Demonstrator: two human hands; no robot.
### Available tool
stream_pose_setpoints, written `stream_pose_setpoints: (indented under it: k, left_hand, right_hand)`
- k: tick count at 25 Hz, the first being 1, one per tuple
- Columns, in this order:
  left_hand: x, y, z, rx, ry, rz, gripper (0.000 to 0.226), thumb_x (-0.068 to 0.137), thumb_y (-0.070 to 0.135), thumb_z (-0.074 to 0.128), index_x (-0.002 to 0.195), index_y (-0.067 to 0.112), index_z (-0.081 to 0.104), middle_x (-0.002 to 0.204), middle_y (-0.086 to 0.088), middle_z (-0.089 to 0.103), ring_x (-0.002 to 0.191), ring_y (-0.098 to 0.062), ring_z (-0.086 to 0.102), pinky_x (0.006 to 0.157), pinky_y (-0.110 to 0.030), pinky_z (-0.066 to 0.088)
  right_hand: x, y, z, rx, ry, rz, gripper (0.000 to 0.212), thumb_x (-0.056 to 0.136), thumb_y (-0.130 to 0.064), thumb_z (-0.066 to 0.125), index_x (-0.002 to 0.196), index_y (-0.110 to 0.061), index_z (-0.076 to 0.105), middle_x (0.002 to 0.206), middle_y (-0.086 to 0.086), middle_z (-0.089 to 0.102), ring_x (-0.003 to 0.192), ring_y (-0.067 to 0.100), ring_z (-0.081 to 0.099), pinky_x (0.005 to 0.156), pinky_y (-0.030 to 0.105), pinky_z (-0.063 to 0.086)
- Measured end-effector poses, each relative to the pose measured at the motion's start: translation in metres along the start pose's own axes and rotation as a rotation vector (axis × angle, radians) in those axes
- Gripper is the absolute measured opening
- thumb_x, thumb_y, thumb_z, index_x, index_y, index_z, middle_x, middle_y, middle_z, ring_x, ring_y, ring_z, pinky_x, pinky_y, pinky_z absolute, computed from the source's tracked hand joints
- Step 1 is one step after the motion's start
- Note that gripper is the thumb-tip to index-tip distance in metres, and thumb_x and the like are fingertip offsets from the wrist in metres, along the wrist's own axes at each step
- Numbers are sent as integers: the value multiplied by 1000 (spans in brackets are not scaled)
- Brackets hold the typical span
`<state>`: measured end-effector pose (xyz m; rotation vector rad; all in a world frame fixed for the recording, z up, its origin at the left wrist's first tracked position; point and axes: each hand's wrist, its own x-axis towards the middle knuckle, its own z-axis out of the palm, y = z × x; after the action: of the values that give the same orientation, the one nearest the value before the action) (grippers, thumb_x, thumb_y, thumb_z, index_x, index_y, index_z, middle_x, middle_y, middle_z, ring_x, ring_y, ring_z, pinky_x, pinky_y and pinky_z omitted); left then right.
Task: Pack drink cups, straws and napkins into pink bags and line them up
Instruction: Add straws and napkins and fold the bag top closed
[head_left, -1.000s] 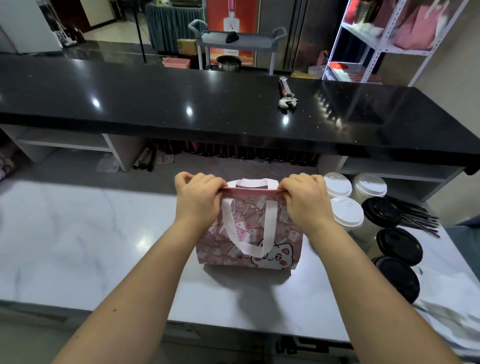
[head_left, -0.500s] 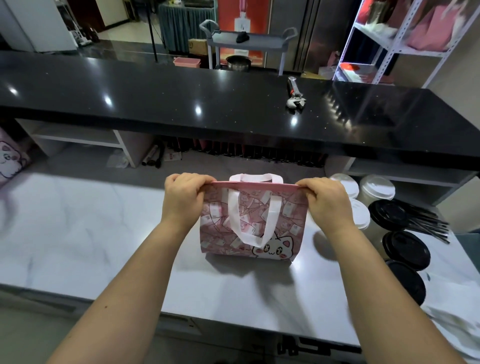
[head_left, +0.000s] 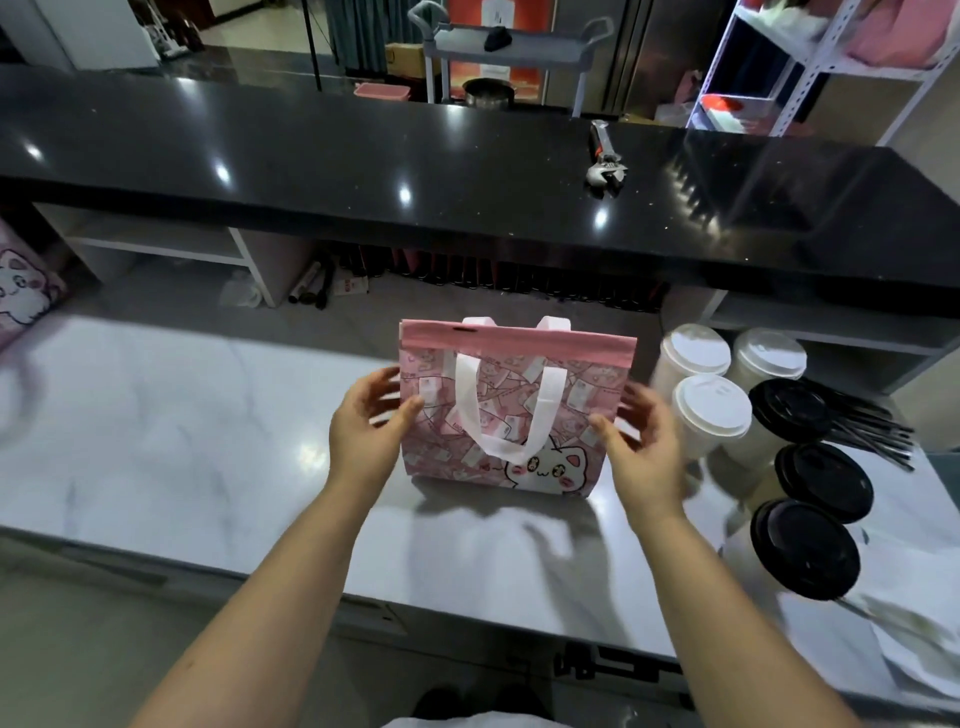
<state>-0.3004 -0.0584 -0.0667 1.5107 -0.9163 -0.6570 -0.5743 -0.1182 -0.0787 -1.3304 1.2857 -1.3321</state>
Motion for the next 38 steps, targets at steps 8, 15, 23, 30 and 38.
stream_pose_setpoints:
  k: [8,15,23,30,38]
  left_hand:
    - [-12,-31,-6,-131,-23,-175,21,83,2,71,81,23,73,82,5,75,78,-9,71,71,-18,56]
    - [-30,-54,-13,-40,-33,-259,20,80,2,74,84,22,71,81,7,75,77,-7,70,67,-15,53]
    - [-28,-51,-15,-86,-42,-247,26,83,1,71,80,27,73,83,3,75,78,-11,70,69,-21,56]
    - [-20,-30,-14,-177,205,-187,20,86,1,68,88,21,69,89,-1,72,86,-15,68,85,-36,55]
    - [-39,-10,-92,-183,626,-135,24,88,-6,61,88,18,64,85,-1,67,73,-4,64,79,-27,54]
  right_hand:
    - [-10,37,0,136,-14,203,33,83,2,68,76,-29,75,80,-6,74,79,10,68,74,24,54]
    - [-27,51,-4,23,7,241,25,81,2,71,79,-23,67,77,-8,70,73,3,63,67,11,50]
    - [-17,55,-6,111,21,296,18,84,1,67,84,-17,67,85,1,72,84,18,65,79,27,54]
    - [5,24,31,299,-6,275,19,90,2,60,87,-16,67,81,-5,72,74,8,67,61,22,55]
    - [22,-14,129,270,-430,219,21,86,4,64,87,-16,68,80,-6,70,71,0,66,64,14,52]
